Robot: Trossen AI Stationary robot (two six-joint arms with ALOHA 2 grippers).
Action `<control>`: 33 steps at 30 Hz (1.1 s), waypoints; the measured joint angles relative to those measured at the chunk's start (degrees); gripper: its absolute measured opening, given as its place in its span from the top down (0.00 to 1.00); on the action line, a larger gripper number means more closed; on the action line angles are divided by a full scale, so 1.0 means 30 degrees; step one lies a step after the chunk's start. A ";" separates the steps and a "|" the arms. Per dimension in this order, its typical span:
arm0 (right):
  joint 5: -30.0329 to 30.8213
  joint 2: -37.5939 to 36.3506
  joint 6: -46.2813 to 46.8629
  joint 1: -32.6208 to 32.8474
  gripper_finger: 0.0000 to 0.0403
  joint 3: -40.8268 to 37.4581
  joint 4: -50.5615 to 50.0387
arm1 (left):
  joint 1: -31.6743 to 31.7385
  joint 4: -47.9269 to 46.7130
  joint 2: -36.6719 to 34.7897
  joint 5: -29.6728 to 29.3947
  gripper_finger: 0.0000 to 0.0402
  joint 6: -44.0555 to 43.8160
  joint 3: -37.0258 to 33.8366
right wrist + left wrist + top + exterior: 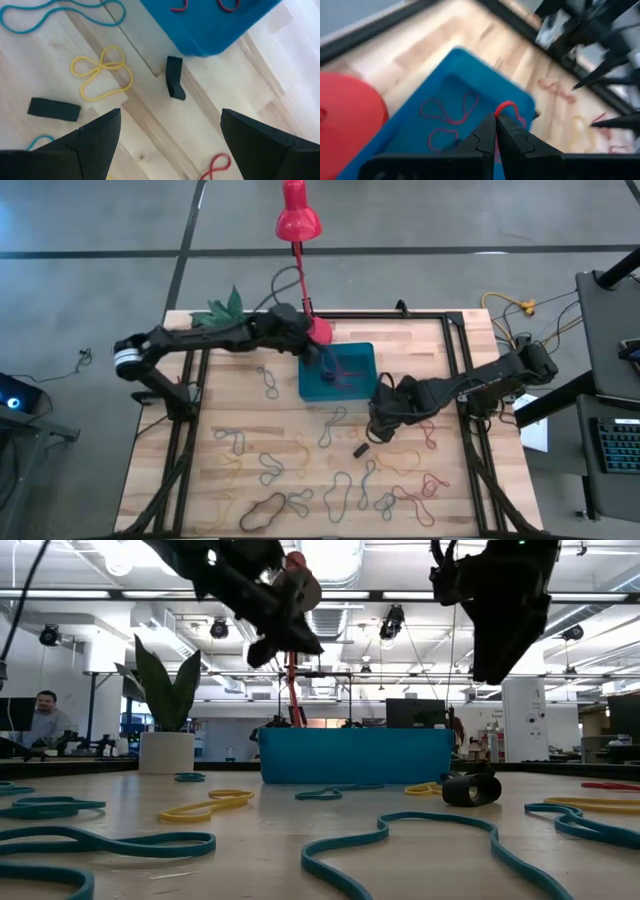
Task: Pick and place rubber bands into bin
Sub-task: Put the red rubber band into the blue bin, then put the blue rubber band into the blue bin
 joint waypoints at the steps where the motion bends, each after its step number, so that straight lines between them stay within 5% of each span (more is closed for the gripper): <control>1: 0.0002 -0.0009 0.0144 0.0059 0.19 -0.0050 0.0000 | -0.0057 -0.0366 0.0250 -0.0100 1.00 0.0013 -0.0006; 6: 0.0032 -0.0009 0.0401 0.0096 0.19 -0.0310 0.0031 | -0.0219 -0.2618 0.0805 -0.1080 0.91 0.0006 -0.0086; 15: 0.0031 -0.0009 -0.0224 0.0082 0.19 -0.0510 0.0112 | -0.0916 -0.3076 -0.0704 -0.0951 0.59 0.0786 -0.0080; 20: 0.0031 -0.0009 -0.0255 0.0082 0.19 -0.0517 0.0160 | -0.2008 -0.6496 -0.2859 -0.0317 0.53 0.6732 -0.0138; 24: 0.0031 -0.0009 -0.0567 0.0082 0.19 -0.0539 0.0204 | -0.3197 -1.0616 -0.4219 -0.0337 0.55 1.2898 -0.0668; 27: 0.0038 -0.0009 -0.0742 0.0074 0.19 -0.0564 0.0246 | -0.3735 -1.2107 -0.4767 -0.0971 0.58 1.4651 -0.1429; 30: 0.0038 -0.0009 -0.0724 0.0045 0.19 -0.0590 0.0249 | -0.3731 -1.2451 -0.4495 -0.2148 0.61 1.2963 -0.2436; 33: 0.0032 -0.0009 -0.0516 0.0045 0.19 -0.0590 0.0296 | -0.2700 -1.2215 -0.3126 -0.2428 0.63 0.5796 -0.2841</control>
